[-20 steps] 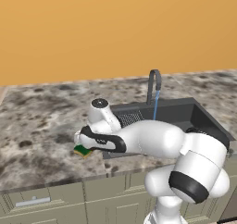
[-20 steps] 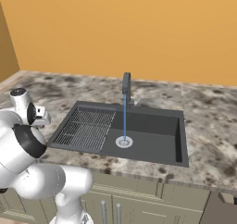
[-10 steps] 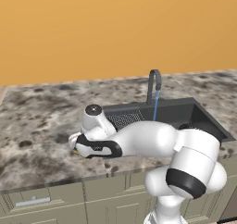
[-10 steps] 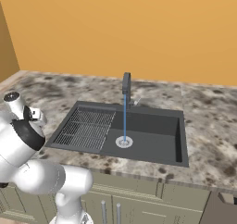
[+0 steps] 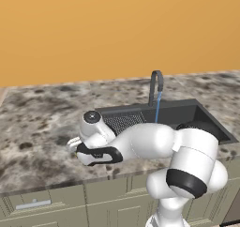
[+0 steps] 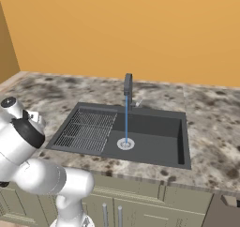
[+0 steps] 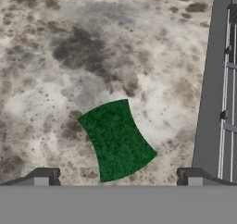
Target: Soak the sponge with water for a few seconds and then drop it inside the sink.
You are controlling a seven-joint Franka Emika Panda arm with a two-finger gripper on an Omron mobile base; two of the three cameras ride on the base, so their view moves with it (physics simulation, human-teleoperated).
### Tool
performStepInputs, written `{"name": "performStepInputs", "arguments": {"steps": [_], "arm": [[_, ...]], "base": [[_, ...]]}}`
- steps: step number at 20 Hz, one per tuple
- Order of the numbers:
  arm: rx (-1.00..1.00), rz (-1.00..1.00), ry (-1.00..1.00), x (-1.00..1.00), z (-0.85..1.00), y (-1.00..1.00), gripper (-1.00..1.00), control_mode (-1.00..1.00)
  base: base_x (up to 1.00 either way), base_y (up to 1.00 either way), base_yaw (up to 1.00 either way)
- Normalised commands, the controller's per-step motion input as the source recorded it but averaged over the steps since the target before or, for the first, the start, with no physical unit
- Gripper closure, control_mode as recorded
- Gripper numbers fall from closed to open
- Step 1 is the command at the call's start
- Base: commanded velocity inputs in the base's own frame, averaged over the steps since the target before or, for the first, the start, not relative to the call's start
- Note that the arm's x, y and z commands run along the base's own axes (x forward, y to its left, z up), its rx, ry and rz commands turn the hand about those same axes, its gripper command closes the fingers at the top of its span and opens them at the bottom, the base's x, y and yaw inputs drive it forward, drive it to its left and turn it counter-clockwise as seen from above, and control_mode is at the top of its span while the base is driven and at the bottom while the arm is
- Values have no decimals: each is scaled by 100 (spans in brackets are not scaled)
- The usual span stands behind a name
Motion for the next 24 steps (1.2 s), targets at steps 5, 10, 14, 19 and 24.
{"name": "performStepInputs", "arguments": {"steps": [5,10,14,19,24], "arm": [[1,0,0,0,0,0,-100,-100],[2,5,2,0,0,0,-100,-100],[0,11,6,0,0,0,-100,-100],[0,12,0,5,0,0,-100,-100],[0,12,0,7,0,0,-100,-100]], "base": [[0,0,0],[0,0,0],[0,0,0],[0,0,0],[0,0,0]]}}
